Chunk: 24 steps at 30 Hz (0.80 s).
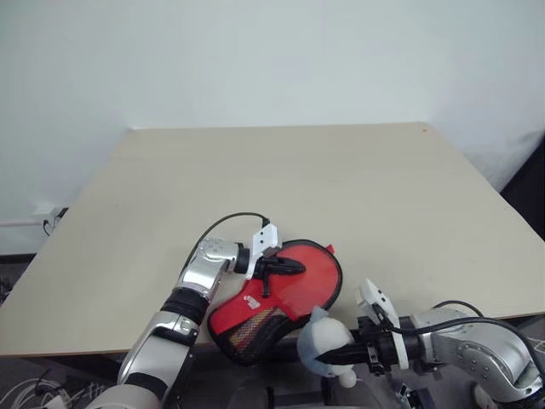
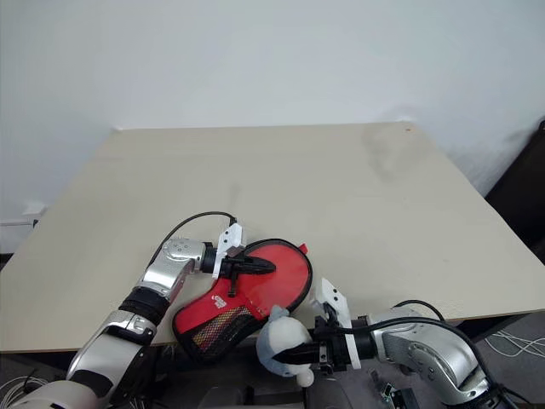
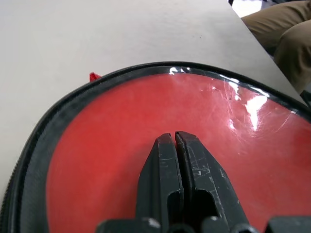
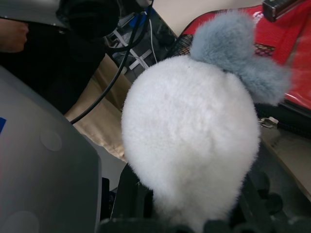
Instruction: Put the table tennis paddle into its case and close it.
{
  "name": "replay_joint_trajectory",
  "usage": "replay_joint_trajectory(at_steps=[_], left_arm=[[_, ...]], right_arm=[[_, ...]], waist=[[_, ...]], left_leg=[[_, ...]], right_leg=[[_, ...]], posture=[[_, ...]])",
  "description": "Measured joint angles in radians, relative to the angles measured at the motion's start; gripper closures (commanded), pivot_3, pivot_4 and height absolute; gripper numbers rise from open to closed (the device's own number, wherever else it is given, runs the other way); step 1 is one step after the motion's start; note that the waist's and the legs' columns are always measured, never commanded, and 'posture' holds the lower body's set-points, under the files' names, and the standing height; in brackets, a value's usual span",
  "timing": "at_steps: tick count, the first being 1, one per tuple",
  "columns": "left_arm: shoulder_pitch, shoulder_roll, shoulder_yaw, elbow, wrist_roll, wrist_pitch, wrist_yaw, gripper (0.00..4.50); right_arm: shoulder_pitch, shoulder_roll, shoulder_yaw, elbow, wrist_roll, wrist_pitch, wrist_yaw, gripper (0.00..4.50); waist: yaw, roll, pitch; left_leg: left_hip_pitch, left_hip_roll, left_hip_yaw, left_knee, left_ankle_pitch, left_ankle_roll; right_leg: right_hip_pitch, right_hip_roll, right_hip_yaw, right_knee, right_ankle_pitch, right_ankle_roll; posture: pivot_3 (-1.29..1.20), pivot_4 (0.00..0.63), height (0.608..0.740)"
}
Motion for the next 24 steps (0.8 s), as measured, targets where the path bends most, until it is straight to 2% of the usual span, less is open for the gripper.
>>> replay_joint_trajectory(at_steps=[8, 24], left_arm=[[-0.012, -0.014, 0.014, 0.093, 0.006, -0.089, 0.033, 4.50], [-0.046, -0.010, -0.004, 0.121, 0.032, -0.075, 0.000, 4.50]], right_arm=[[0.000, -0.002, 0.002, 0.023, -0.005, -0.019, 0.001, 3.94], [-0.029, -0.034, 0.053, 0.023, -0.040, -0.046, 0.045, 3.94]], waist=[[-0.004, -0.001, 0.000], [-0.006, -0.001, -0.001]], left_leg=[[0.017, 0.002, 0.001, 0.004, -0.002, -0.004], [0.018, 0.002, 0.001, 0.002, -0.003, -0.004]], right_leg=[[0.016, -0.001, 0.000, -0.002, -0.001, -0.001], [0.015, -0.002, -0.001, -0.002, -0.001, -0.001]], posture=[[0.00, 0.000, 0.740], [0.00, 0.000, 0.740]])
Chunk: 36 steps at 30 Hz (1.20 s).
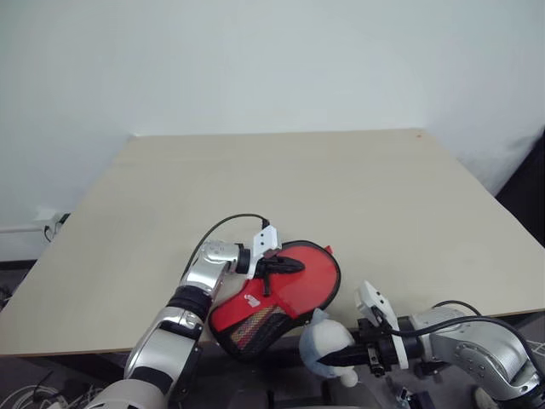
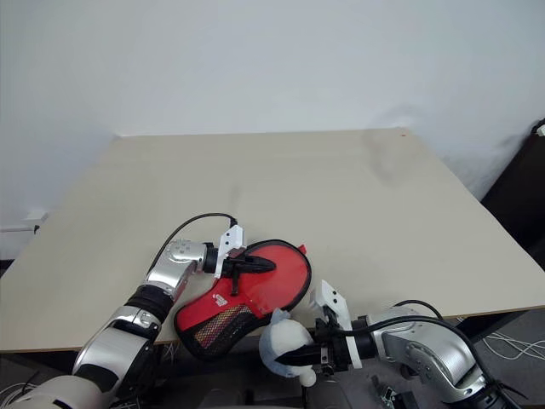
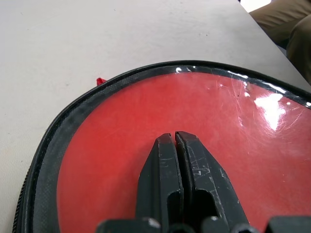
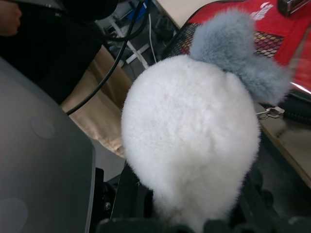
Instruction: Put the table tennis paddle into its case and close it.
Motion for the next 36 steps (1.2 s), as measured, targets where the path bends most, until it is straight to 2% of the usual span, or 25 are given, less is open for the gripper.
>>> replay_joint_trajectory(at_steps=[14, 16, 27, 31, 36], left_arm=[[-0.008, 0.000, -0.004, 0.007, 0.010, -0.006, 0.018, 4.50], [-0.009, -0.001, -0.004, 0.011, 0.010, -0.008, 0.026, 4.50], [-0.020, -0.002, -0.004, 0.038, 0.014, -0.020, 0.051, 4.50], [-0.022, -0.007, -0.004, 0.045, 0.014, -0.024, 0.052, 4.50], [-0.025, -0.013, -0.004, 0.051, 0.014, -0.028, 0.052, 4.50]], right_arm=[[-0.011, -0.006, 0.032, 0.003, -0.017, -0.014, -0.002, 3.94], [-0.011, 0.008, 0.033, 0.022, -0.030, -0.020, -0.014, 3.24], [-0.011, 0.018, 0.021, 0.054, -0.040, -0.020, -0.030, 0.07], [-0.019, 0.020, 0.006, 0.055, -0.040, -0.020, -0.040, 0.07], [-0.043, 0.020, -0.024, 0.064, -0.045, -0.020, -0.060, 0.07]], waist=[[0.001, 0.000, 0.000], [0.000, 0.000, 0.000], [-0.001, -0.001, 0.000], [0.000, 0.000, 0.000], [0.004, 0.000, 0.000]], left_leg=[[0.000, 0.000, -0.001, -0.002, 0.000, 0.000], [0.000, 0.000, -0.001, -0.002, 0.000, 0.000], [0.000, 0.003, -0.001, -0.004, -0.001, -0.001], [0.000, 0.004, 0.000, -0.007, -0.001, -0.001], [0.000, 0.003, -0.001, -0.007, -0.001, -0.001]], right_leg=[[-0.001, 0.000, -0.001, -0.001, 0.000, 0.000], [-0.001, -0.001, -0.001, -0.001, 0.000, 0.000], [0.000, -0.005, -0.009, -0.009, 0.000, 0.000], [0.001, -0.017, -0.025, -0.017, 0.000, 0.000], [0.001, -0.019, -0.029, -0.018, 0.000, 0.000]], posture=[[0.00, 0.000, 0.740], [0.00, 0.000, 0.740], [0.00, 0.000, 0.740], [0.00, 0.000, 0.740], [0.00, 0.000, 0.740]])
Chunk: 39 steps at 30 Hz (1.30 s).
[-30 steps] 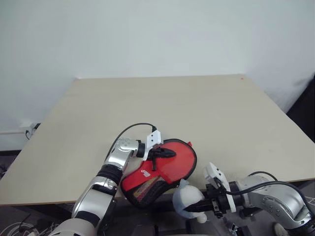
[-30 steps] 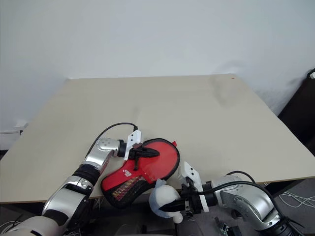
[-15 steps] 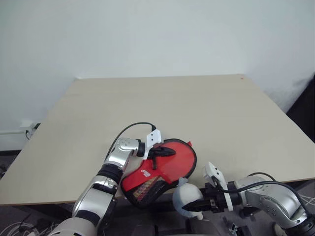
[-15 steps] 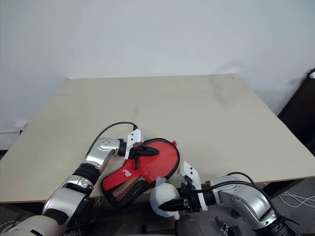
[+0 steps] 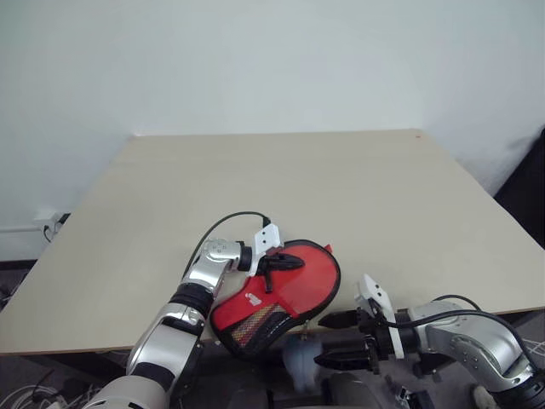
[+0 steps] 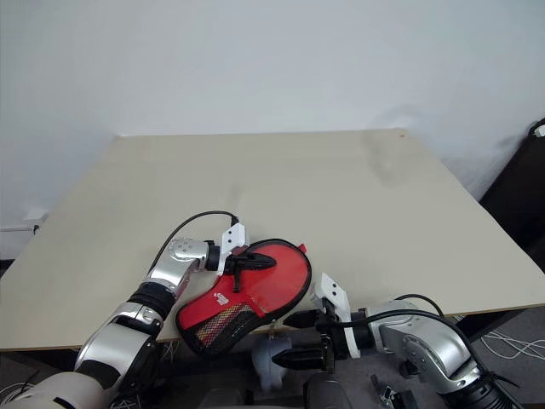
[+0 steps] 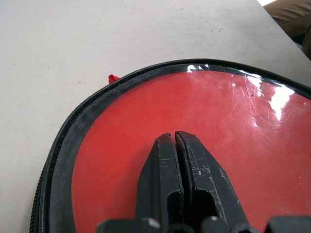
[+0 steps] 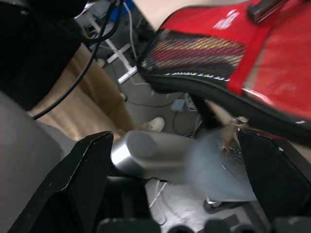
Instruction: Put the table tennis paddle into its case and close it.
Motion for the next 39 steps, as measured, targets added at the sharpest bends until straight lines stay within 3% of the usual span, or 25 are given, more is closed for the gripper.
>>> replay_joint_trajectory(at_steps=[8, 16, 18, 24, 39], left_arm=[[-0.002, -0.005, 0.030, 0.013, -0.006, 0.002, 0.015, 4.50], [0.003, -0.006, 0.083, -0.004, -0.048, 0.040, 0.016, 4.50], [0.004, -0.006, 0.091, -0.025, -0.054, 0.048, 0.015, 4.50], [0.004, 0.002, 0.110, -0.052, -0.070, 0.071, 0.018, 4.50], [0.004, 0.027, 0.154, -0.093, -0.118, 0.143, 0.014, 4.50]], right_arm=[[-0.102, 0.073, -0.185, 0.098, 0.001, 0.035, -0.169, 0.07], [-0.190, 0.200, -0.350, 0.299, 0.037, 0.203, -0.375, 0.07], [-0.209, 0.218, -0.359, 0.344, 0.037, 0.230, -0.404, 0.07], [-0.241, 0.264, -0.360, 0.388, 0.036, 0.251, -0.423, 0.07], [-0.235, 0.299, -0.275, 0.341, 0.025, 0.289, -0.418, 0.07]], waist=[[0.001, 0.000, 0.000], [0.001, 0.002, 0.001], [0.001, 0.003, 0.000], [0.001, 0.003, 0.000], [0.001, 0.003, 0.000]], left_leg=[[-0.002, 0.000, -0.001, 0.000, 0.000, 0.000], [-0.010, -0.001, -0.001, -0.001, 0.002, 0.004], [-0.021, -0.003, 0.000, -0.001, 0.004, 0.006], [-0.024, -0.006, -0.001, -0.007, 0.000, 0.008], [-0.031, -0.006, -0.001, 0.000, 0.000, 0.008]], right_leg=[[-0.003, 0.000, -0.003, 0.000, 0.000, 0.000], [-0.010, 0.001, -0.004, 0.003, 0.001, 0.000], [-0.021, 0.003, 0.002, 0.008, 0.003, 0.001], [-0.030, 0.005, 0.006, 0.018, 0.002, 0.004], [-0.034, 0.005, 0.006, 0.019, 0.002, 0.004]], posture=[[0.00, 0.000, 0.740], [0.00, 0.000, 0.740], [0.00, 0.000, 0.740], [0.00, 0.000, 0.740], [0.00, 0.000, 0.740]])
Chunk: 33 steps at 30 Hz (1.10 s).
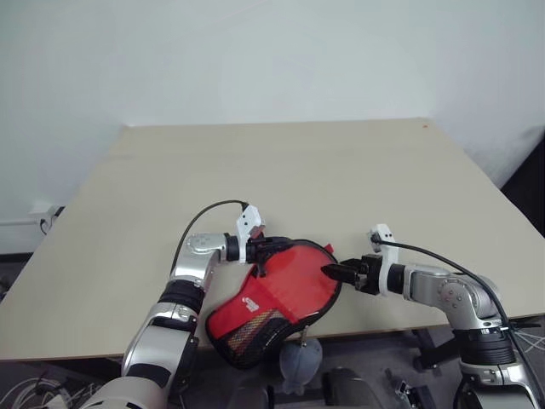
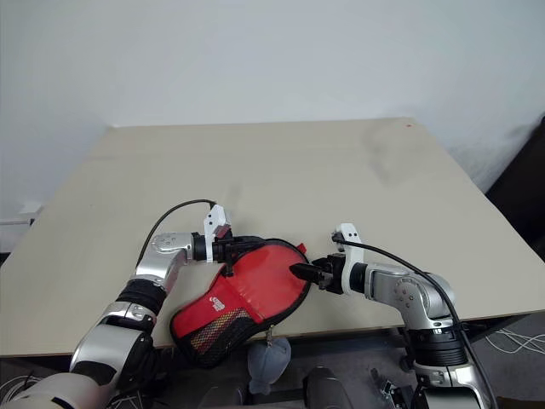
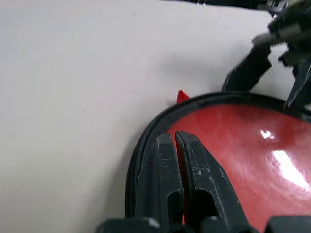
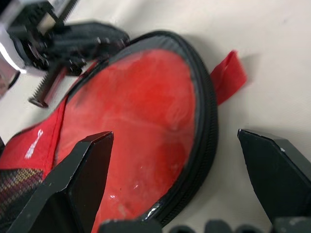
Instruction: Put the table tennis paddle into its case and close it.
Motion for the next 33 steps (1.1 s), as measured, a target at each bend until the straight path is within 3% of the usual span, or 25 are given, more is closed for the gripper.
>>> replay_joint_trajectory(at_steps=[2, 6, 13, 19, 33], left_arm=[[0.000, 0.005, 0.006, -0.010, -0.010, 0.009, 0.000, 4.50], [0.000, 0.012, 0.027, -0.013, -0.014, 0.016, 0.004, 4.50], [0.000, 0.014, 0.038, -0.013, -0.014, 0.016, 0.013, 4.50], [0.000, 0.013, 0.038, -0.013, -0.014, 0.016, 0.023, 4.50], [0.000, 0.002, 0.039, -0.016, -0.014, 0.014, 0.034, 4.50]], right_arm=[[0.000, 0.001, 0.007, 0.000, -0.004, -0.007, 0.001, 0.07], [0.000, 0.009, 0.016, 0.005, -0.026, -0.022, -0.001, 0.84], [-0.005, 0.020, 0.021, 0.034, -0.058, -0.037, -0.002, 2.90], [-0.008, 0.021, 0.013, 0.036, -0.064, -0.047, -0.001, 4.40], [-0.114, 0.038, -0.038, 0.156, -0.104, -0.118, -0.033, 4.48]], waist=[[-0.001, 0.000, 0.000], [-0.002, 0.000, 0.000], [-0.002, 0.000, 0.000], [-0.002, 0.000, 0.000], [0.000, 0.000, 0.000]], left_leg=[[0.000, 0.000, 0.000, 0.000, 0.000, 0.000], [0.000, 0.000, 0.000, 0.000, 0.000, 0.000], [0.000, 0.000, 0.000, 0.000, 0.000, 0.000], [0.000, 0.000, 0.000, 0.001, 0.000, 0.000], [-0.002, -0.001, 0.000, 0.006, 0.000, 0.000]], right_leg=[[0.000, 0.000, 0.000, 0.000, 0.000, 0.000], [0.000, 0.000, 0.000, 0.001, 0.000, 0.000], [0.000, 0.000, 0.000, 0.001, 0.000, -0.001], [0.000, 0.000, 0.000, 0.001, 0.001, -0.001], [0.000, 0.000, 0.000, 0.001, 0.002, -0.002]], posture=[[0.00, 0.000, 0.740], [0.00, 0.000, 0.740], [0.00, 0.000, 0.740], [0.00, 0.000, 0.740], [0.00, 0.000, 0.740]])
